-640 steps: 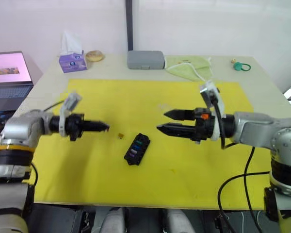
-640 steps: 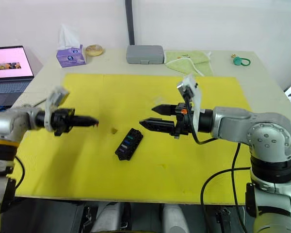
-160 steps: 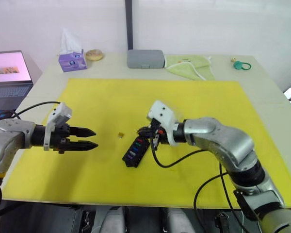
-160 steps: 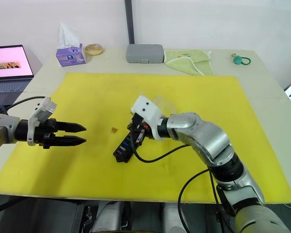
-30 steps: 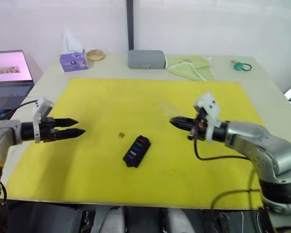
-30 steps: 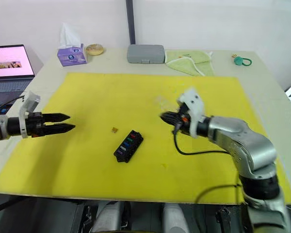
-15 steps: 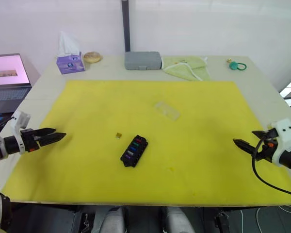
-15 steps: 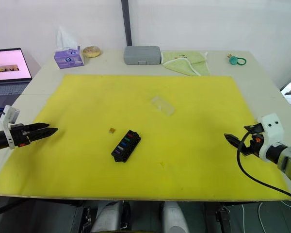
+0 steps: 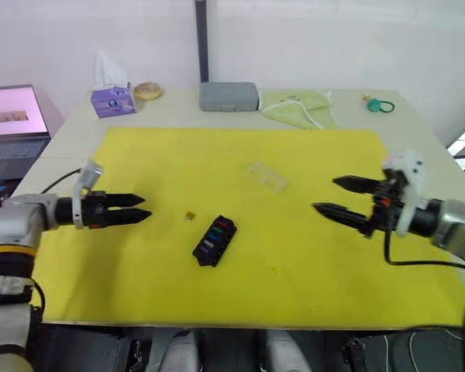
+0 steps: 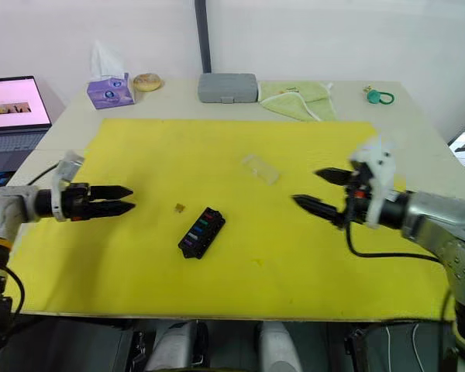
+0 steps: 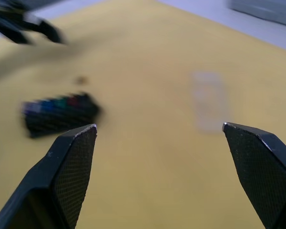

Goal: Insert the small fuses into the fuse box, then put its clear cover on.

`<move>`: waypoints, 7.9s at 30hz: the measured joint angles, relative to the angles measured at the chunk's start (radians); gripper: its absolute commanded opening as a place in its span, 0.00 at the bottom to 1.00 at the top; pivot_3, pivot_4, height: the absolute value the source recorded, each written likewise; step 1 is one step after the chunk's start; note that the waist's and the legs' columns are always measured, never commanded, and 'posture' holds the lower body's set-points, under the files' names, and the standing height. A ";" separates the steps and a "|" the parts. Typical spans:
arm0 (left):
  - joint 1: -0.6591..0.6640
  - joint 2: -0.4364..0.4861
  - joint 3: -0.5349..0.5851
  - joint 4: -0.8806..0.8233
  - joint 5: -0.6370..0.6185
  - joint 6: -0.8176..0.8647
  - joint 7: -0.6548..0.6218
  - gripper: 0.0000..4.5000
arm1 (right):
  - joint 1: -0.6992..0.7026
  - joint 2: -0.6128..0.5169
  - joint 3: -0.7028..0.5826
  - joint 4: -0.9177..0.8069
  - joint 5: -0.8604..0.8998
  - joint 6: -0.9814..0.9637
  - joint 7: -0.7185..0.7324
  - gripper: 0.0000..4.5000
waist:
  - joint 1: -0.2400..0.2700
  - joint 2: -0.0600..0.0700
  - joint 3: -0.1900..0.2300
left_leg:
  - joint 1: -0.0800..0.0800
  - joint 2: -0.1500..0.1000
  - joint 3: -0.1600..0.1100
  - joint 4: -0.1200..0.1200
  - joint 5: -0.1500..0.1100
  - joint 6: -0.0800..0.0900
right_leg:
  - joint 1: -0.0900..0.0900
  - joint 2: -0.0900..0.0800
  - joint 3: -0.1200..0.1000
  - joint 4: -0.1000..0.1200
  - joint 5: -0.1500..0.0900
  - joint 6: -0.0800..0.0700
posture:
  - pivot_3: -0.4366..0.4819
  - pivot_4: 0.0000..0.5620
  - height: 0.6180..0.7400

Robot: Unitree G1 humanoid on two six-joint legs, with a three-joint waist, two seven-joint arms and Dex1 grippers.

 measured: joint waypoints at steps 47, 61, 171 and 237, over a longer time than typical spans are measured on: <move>-0.103 -0.390 -0.092 0.138 0.131 -0.052 0.145 0.30 | -0.084 0.105 0.255 -0.113 0.162 0.038 -0.282 1.00 | 0.060 0.011 -0.007 | -0.002 -0.008 -0.019 0.015 -0.004 0.007 | 0.024 -0.004 -0.003 -0.016 0.000 0.000 | 0.48 0.27 0.97; -0.112 -0.410 -0.052 0.205 0.118 -0.075 0.138 0.02 | -0.063 0.098 0.255 -0.109 0.162 0.032 -0.293 1.00 | 0.060 0.015 -0.009 | -0.001 -0.008 -0.020 0.014 -0.005 0.009 | 0.026 -0.003 -0.003 -0.017 0.000 0.000 | 0.48 0.27 0.97; 0.014 0.026 -0.045 -0.302 -0.116 -0.099 0.098 0.99 | -0.063 0.186 0.510 0.199 -0.264 -0.448 -0.058 0.00 | 0.010 0.008 -0.002 | -0.009 -0.003 -0.017 -0.001 -0.001 0.001 | 0.006 0.002 -0.001 -0.016 0.000 0.000 | 0.48 0.27 0.97; 0.044 -0.102 -0.053 -0.260 -0.034 -0.118 0.190 0.99 | 0.135 0.394 0.554 0.291 -0.683 -0.611 -0.046 0.00 | 0.007 0.007 -0.003 | -0.002 -0.002 -0.019 -0.001 0.000 0.000 | 0.012 0.007 -0.001 -0.013 0.000 0.000 | 0.48 0.27 0.97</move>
